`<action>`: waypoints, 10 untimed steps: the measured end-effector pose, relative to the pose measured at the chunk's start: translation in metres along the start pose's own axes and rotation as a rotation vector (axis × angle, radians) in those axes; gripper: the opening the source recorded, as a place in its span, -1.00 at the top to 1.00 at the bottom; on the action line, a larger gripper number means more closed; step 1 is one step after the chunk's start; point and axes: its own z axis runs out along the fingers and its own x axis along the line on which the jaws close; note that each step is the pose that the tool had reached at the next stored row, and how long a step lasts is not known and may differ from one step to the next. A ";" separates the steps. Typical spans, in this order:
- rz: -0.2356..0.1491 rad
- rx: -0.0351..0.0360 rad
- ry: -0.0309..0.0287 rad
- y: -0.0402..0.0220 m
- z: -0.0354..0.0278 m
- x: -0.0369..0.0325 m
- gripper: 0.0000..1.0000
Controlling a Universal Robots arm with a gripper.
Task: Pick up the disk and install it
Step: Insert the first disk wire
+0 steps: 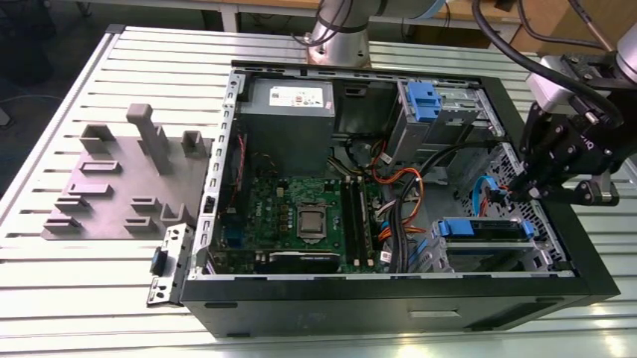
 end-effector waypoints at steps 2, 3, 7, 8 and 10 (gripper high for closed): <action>0.000 0.0000 0.0031 0.0000 0.0000 0.0000 0.65; 0.000 0.0000 0.0045 0.0000 0.0000 0.0000 0.67; 0.000 0.0004 0.0073 0.0011 0.0000 0.0000 0.67; 0.000 0.0006 0.0083 0.0014 0.0000 0.0000 0.67; 0.000 0.0028 0.0101 0.0026 0.0000 0.0000 0.67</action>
